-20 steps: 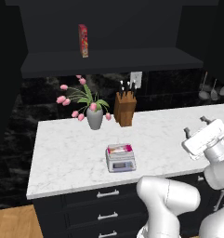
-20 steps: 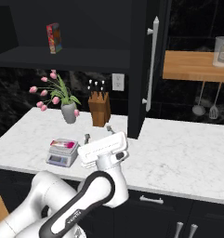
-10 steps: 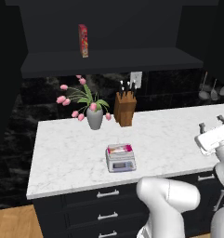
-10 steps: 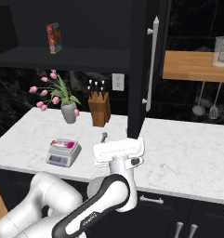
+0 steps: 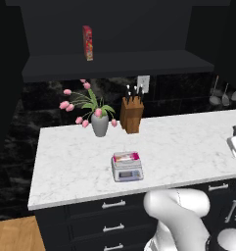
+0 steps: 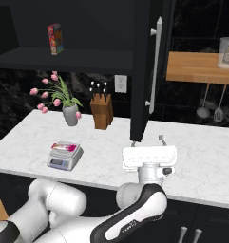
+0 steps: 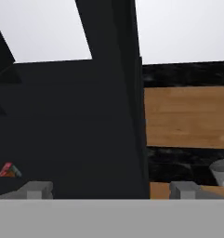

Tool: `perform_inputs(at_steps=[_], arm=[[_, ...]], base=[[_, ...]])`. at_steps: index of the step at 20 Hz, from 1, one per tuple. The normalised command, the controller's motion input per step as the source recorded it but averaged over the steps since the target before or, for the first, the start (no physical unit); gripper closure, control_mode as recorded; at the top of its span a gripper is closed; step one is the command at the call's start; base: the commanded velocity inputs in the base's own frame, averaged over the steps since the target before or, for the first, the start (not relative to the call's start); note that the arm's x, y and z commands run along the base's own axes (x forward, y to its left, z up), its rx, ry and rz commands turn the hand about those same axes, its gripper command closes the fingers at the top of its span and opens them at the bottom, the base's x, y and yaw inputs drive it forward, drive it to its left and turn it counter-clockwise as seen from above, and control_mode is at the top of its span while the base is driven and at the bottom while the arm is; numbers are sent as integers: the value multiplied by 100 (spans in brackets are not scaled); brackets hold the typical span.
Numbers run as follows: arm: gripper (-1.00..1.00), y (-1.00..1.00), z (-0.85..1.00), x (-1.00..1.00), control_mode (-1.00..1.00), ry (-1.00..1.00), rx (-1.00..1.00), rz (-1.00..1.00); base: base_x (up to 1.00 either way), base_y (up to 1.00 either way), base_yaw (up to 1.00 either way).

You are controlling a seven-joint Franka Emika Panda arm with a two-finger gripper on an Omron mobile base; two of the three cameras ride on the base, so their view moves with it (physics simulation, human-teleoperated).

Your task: Pick the bar and place it on the digital scale for weighing, and close the cabinet.

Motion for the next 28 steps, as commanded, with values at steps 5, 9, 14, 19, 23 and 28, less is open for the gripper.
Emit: perform_inputs(at_steps=[5,9,14,19,23,28], arm=[[-100,-72,0,0,-100,18,0,-3],[-100,-22,41,-25,-100,3,0,-1],[-100,5,86,-42,-100,-6,0,3],[-100,39,90,5,-100,-3,0,3],[-100,52,62,30,-100,0,0,5],[-100,92,30,27,-100,-5,0,6]], base=[[0,0,0],[0,0,0],[0,0,0],[0,0,0],[0,0,0],[0,0,0]])
